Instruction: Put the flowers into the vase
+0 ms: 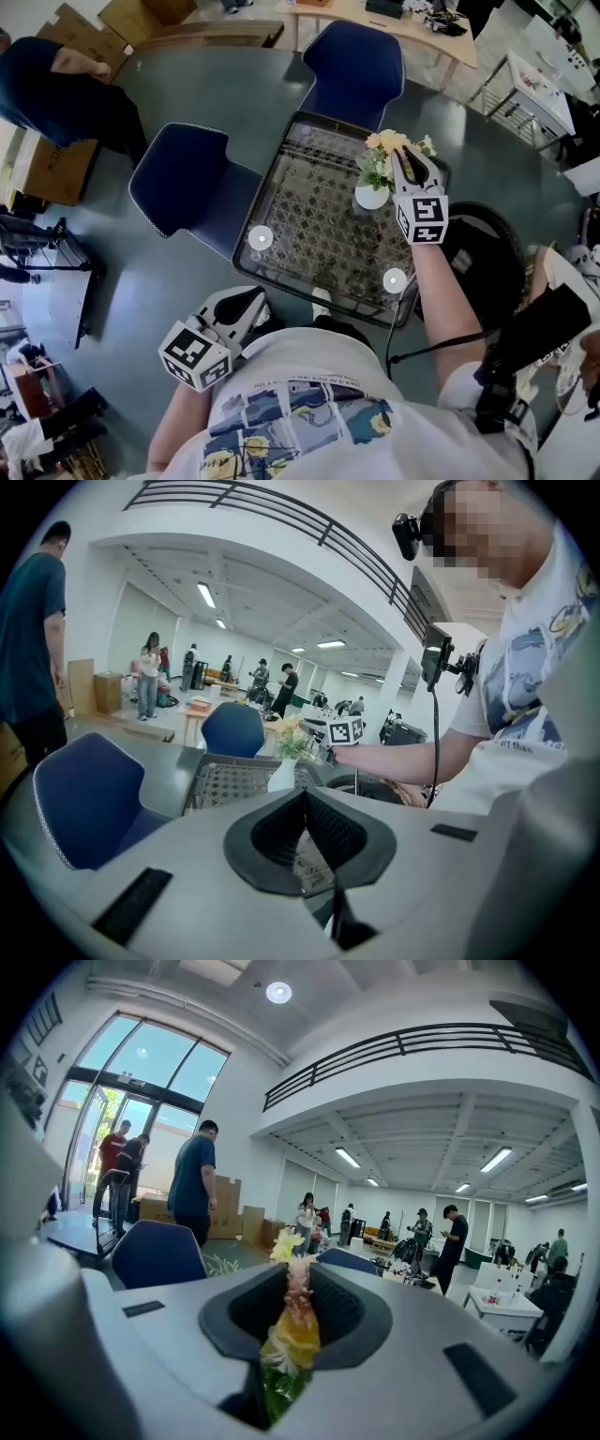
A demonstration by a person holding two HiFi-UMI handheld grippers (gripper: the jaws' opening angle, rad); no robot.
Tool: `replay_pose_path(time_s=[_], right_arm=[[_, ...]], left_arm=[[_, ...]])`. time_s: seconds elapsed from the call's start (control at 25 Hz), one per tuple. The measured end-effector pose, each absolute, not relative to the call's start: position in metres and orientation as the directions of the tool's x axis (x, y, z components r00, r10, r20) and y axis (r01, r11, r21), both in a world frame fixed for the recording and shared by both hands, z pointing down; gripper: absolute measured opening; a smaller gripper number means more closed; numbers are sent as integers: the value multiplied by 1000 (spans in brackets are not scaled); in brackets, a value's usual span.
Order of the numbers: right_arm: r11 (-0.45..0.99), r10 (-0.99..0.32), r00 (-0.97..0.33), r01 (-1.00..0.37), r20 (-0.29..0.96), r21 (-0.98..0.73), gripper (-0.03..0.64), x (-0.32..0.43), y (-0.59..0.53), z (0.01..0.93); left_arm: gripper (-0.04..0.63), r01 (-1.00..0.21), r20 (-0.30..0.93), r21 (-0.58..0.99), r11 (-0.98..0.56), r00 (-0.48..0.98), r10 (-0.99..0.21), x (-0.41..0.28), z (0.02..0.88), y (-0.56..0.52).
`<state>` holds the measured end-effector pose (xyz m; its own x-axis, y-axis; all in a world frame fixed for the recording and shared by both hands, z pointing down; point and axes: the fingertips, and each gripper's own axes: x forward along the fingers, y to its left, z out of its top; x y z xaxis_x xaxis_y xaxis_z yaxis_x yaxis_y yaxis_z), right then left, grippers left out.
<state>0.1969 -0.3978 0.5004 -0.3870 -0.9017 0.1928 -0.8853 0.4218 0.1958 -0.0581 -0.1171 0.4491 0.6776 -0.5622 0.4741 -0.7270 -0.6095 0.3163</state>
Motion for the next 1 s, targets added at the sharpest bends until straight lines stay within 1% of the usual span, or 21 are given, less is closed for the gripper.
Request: replay_pose_path(time_s=[0.16, 0.44, 0.64, 0.76, 1.0], right_arm=[[431, -897, -395, -883, 201, 187, 69, 190, -400, 501], [427, -894, -381, -884, 234, 189, 117, 191, -393, 493], [371, -919, -328, -906, 217, 202, 120, 192, -374, 475], [351, -928, -310, -912, 205, 214, 120, 179, -360, 463], [326, -935, -269, -911, 232, 254, 120, 149, -323, 456]], left_arm=[[9, -724, 478, 324, -609, 681, -555, -62, 448, -120], [9, -689, 453, 329, -646, 715, -533, -63, 444, -120], [9, -648, 428, 327, -688, 751, -504, -78, 443, -122], [9, -627, 412, 328, -706, 768, -490, -92, 438, -120], [9, -559, 379, 335, -758, 817, -434, -114, 441, -111]])
